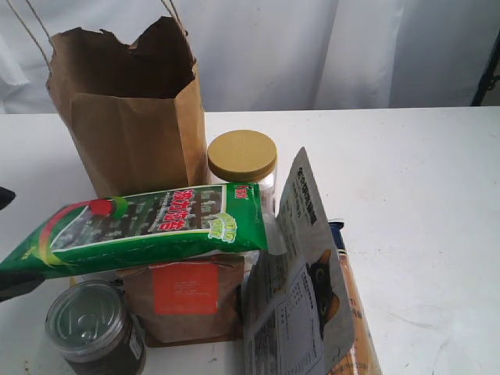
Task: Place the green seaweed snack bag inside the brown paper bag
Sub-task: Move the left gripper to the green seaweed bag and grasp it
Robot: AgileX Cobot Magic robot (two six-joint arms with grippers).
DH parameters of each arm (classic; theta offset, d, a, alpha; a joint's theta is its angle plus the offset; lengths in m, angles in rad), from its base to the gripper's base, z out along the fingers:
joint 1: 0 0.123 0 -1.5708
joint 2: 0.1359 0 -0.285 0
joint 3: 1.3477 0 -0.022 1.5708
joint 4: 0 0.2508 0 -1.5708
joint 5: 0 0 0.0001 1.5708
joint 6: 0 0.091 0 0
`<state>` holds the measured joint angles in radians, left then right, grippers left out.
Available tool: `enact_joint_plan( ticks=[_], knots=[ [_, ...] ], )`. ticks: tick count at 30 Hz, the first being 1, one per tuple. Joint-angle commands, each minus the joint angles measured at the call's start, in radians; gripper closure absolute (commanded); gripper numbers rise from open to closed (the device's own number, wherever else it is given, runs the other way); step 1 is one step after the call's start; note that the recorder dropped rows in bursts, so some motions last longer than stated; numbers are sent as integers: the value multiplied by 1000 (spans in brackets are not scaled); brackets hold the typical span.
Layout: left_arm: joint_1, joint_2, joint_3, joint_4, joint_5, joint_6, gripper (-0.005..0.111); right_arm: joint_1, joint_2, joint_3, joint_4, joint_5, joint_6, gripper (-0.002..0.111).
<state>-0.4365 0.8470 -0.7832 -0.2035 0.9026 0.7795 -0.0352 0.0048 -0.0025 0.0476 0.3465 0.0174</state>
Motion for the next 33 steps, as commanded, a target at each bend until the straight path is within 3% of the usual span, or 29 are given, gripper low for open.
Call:
enact_joint_plan(
  ticks=[1,28,31,33],
  knots=[
    [-27,53,12,12,-11,7,35,-6,-5,2,2,-2,-4,108],
    [-46,364,12,76,-161,43,40,-6,-5,2,2,-2,-4,108],
    [-46,378,12,103,-173,43,46,-6,-5,2,2,-2,-4,108],
    [-46,378,12,106,-173,41,59,-6,-5,2,2,-2,-4,108]
  ],
)
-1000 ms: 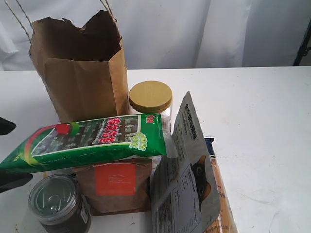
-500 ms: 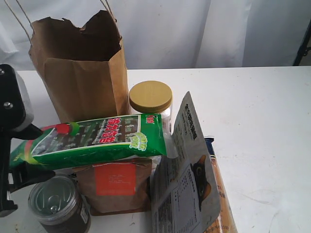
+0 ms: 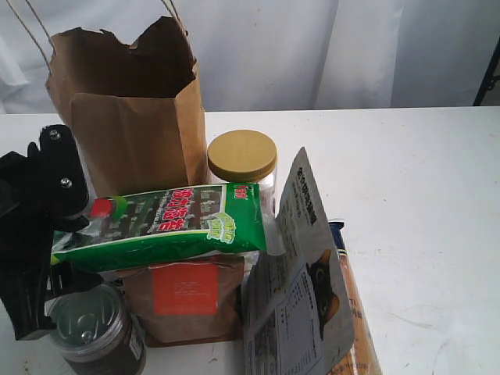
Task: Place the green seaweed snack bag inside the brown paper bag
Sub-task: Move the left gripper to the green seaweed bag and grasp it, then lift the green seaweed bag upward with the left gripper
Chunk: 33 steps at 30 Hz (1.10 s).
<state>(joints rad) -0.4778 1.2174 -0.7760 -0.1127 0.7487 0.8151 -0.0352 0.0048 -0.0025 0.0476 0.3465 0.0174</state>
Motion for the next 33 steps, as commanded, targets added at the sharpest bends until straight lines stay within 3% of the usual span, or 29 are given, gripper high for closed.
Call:
enact_joint_plan(
  ticks=[1,4,14,16,17,18,33],
  knots=[
    [-5,6,5,15,-17,5,66,-6,-5,2,2,-2,-4,108],
    [-5,4,5,15,-15,-1,80,-6,-5,2,2,-2,-4,108],
    [-5,-77,2,-8,31,-6,83,-6,-5,2,2,-2,-4,108],
    [-5,-115,2,-8,32,-6,94,-6,-5,2,2,-2,-4,108],
    [-5,-135,2,-8,32,-6,105,-6,-5,2,2,-2,-4,108],
    [-5,-153,2,-8,32,-4,107,-6,-5,2,2,-2,-4,108],
    [-5,-227,-27,-61,97,26,107,-6,-5,2,2,-2,-4,108]
  ],
)
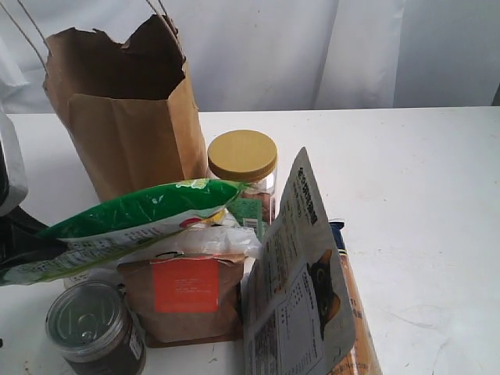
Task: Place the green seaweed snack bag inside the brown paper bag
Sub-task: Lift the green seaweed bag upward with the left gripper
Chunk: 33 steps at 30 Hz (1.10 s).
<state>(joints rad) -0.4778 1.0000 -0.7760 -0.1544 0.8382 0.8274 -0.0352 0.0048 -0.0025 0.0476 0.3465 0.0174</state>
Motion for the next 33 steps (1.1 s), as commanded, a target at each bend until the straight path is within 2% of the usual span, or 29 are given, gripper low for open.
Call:
enact_joint_plan(
  ticks=[1,7,11,17,25,33],
  knots=[
    [-5,-20,-69,-22,23,11,107,-6,-5,2,2,-2,-4,108],
    [-5,-70,-197,-72,44,-22,107,-6,-5,2,2,-2,-4,108],
    [-5,-77,-301,-81,37,-147,107,-6,-5,2,2,-2,-4,108],
    [-2,-73,-440,-74,-113,-413,107,-6,-5,2,2,-2,-4,108],
    [5,-34,-451,-69,-240,-514,107,-6,-5,2,2,-2,-4,108],
    [99,55,-451,-101,-403,-513,107,-6,-5,2,2,-2,-4,108]
  ],
)
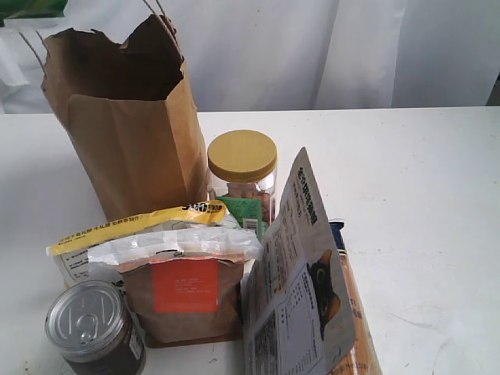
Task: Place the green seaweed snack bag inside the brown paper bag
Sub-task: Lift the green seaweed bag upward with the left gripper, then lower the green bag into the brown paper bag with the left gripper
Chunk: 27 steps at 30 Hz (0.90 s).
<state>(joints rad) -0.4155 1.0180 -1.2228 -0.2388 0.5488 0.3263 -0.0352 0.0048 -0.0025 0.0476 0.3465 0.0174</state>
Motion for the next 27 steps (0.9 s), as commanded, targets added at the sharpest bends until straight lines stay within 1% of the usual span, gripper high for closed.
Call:
enact_joint_plan(
  ticks=[1,4,7,12,14,16,18,21,23,27],
  knots=[
    [51,55,-4,-17,-132,-12,107,-6,-5,2,2,-2,-4,108],
    [70,100,-4,-35,-174,0,107,-6,-5,2,2,-2,-4,108],
    [70,148,-4,-35,-237,25,107,-6,-5,2,2,-2,-4,108],
    [70,206,-4,-35,-273,101,107,-6,-5,2,2,-2,-4,108],
    [91,236,3,-40,-306,99,107,-6,-5,2,2,-2,-4,108],
    [112,243,29,-85,-385,99,107,-6,-5,2,2,-2,-4,108],
    [136,243,43,-128,-436,97,107,-6,-5,2,2,-2,-4,108],
    [139,245,100,-149,-502,92,107,-6,-5,2,2,-2,-4,108],
    [139,277,171,-149,-576,57,107,-6,-5,2,2,-2,-4,108],
    [139,298,187,-149,-631,-8,107,-6,-5,2,2,-2,-4,108]
  ],
)
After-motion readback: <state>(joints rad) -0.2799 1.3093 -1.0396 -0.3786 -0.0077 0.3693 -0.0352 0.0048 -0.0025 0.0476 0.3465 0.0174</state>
